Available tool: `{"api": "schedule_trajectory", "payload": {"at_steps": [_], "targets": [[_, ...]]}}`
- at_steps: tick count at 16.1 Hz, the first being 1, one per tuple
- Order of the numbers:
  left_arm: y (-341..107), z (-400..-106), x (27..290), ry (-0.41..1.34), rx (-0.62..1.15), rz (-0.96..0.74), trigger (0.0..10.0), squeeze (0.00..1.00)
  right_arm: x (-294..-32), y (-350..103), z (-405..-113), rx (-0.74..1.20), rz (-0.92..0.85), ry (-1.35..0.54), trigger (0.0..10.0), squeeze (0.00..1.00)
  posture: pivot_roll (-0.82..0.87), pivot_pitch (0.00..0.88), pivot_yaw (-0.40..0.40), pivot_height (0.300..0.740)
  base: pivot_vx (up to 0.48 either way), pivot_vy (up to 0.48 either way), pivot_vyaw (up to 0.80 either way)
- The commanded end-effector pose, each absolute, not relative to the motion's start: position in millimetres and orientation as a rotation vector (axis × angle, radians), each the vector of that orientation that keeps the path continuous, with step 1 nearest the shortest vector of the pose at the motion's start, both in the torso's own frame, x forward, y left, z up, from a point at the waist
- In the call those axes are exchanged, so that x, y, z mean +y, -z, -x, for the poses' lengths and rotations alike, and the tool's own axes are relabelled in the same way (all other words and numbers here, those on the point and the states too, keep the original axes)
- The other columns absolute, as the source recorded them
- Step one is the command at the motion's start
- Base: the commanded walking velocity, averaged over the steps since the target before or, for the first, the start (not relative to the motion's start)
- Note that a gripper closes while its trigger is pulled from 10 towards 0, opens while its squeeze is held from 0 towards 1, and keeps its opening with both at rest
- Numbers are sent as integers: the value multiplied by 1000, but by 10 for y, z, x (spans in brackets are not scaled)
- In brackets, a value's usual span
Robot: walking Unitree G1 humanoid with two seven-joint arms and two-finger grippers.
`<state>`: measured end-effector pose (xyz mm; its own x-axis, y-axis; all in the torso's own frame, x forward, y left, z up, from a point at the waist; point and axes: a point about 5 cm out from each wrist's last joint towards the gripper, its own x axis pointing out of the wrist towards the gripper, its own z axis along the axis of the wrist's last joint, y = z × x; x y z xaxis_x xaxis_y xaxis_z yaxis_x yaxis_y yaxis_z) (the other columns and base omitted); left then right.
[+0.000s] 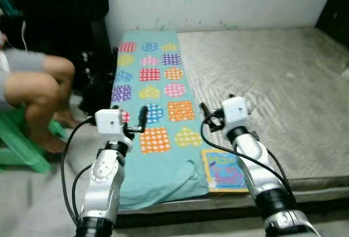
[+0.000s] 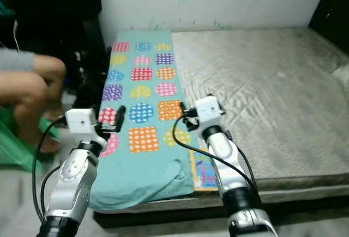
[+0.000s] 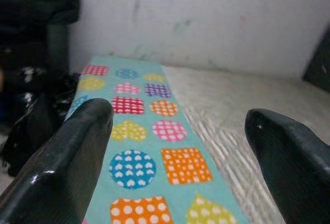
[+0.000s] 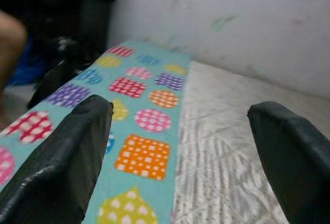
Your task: Clean up the room
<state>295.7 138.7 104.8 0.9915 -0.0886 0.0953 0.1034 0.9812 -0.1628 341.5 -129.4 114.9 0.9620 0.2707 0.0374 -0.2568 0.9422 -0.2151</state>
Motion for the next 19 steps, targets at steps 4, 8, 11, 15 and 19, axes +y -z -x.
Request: {"api": "schedule_trajectory", "payload": {"at_steps": [4,8,11,15,19], "targets": [[-1041,-2914,1481,29,-83,198,10000,0,-1186,-1149,-3448,-70,234,-347,10000,0,-66,0,-92,740,0,0,0],[-1097,-3003,1406,85,-71,235,10000,0,-1146,-1015,-3381,-46,243,-343,10000,0,-71,0,-58,740,0,0,200],[-1111,-2997,1376,104,-86,196,10000,0,-1144,-1011,-3376,-48,241,-356,10000,0,-81,0,-44,740,0,0,533],[-1093,-2986,1365,133,-70,205,10000,0,-1173,-1065,-3388,-51,141,-316,10000,0,-86,0,-36,740,0,0,0],[-1065,-2908,1378,134,-71,203,10000,0,-1020,-960,-3313,-57,228,-379,10000,0,-61,0,-60,740,0,0,0]]}}
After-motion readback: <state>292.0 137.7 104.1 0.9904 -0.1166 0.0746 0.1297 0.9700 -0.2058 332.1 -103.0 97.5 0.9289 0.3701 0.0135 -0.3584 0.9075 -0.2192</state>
